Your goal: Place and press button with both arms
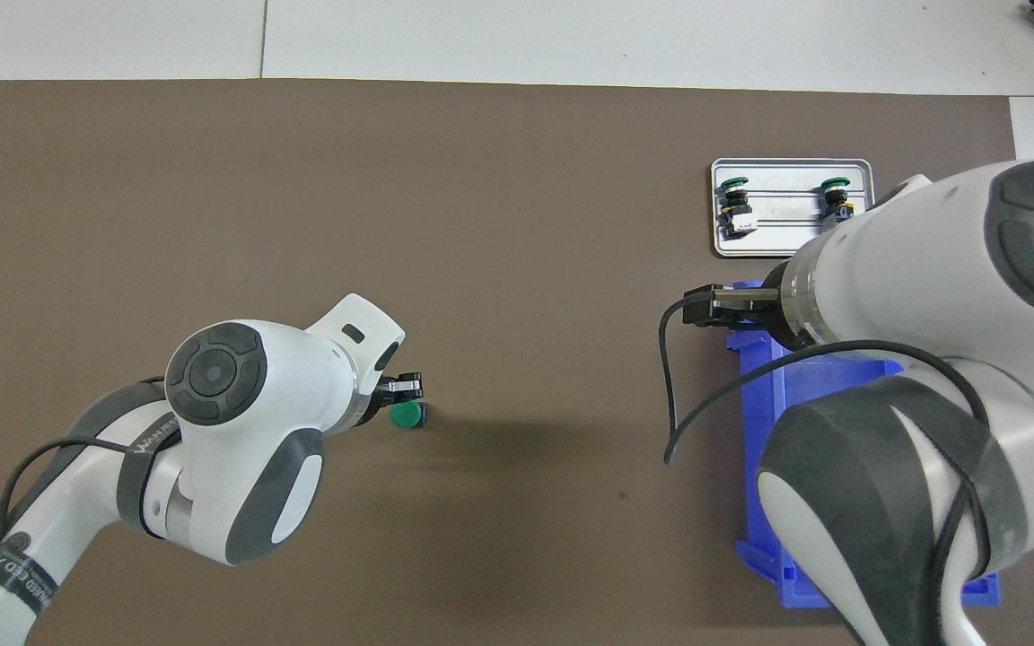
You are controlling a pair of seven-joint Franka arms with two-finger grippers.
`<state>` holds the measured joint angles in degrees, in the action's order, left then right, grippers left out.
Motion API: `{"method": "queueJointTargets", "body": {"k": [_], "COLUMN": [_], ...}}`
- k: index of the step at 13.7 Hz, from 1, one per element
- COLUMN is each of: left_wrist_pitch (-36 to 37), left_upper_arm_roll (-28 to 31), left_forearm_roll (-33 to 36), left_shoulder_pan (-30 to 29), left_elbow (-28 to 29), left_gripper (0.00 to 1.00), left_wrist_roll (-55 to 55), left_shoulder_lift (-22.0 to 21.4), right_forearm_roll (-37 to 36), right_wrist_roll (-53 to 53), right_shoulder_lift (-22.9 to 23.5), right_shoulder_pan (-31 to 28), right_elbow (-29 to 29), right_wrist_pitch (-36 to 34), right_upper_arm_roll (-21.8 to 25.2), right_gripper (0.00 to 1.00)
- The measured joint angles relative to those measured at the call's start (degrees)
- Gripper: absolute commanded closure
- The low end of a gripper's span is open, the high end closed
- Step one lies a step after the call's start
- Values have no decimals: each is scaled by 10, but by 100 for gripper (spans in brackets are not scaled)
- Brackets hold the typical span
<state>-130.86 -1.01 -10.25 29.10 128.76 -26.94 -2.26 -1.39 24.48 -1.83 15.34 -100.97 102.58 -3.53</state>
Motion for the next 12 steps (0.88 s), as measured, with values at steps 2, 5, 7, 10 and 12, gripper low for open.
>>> {"method": "queueJointTargets", "body": {"k": [2, 5, 7, 10, 12], "left_wrist_pitch": [-20, -36, -36, -37, -38], "left_upper_arm_roll": [-1, -1, -1, -1, -1], "left_forearm_roll": [0, 0, 0, 0, 0], "left_shoulder_pan": [7, 10, 10, 12, 12], "left_elbow": [12, 17, 17, 21, 22], "left_gripper": [100, 100, 100, 100, 100], "left_wrist_roll": [0, 0, 0, 0, 0], "left_shoulder_lift": [1, 9, 11, 11, 11], "right_forearm_roll": [0, 0, 0, 0, 0], "right_wrist_roll": [0, 0, 0, 0, 0], "right_shoulder_lift": [0, 0, 0, 0, -1], "right_shoulder_pan": [0, 0, 0, 0, 0], "right_elbow": [0, -1, -1, -2, -3], "right_wrist_pitch": [0, 0, 0, 0, 0], "right_upper_arm_roll": [0, 0, 0, 0, 0], "right_gripper": [3, 3, 3, 3, 3]}}
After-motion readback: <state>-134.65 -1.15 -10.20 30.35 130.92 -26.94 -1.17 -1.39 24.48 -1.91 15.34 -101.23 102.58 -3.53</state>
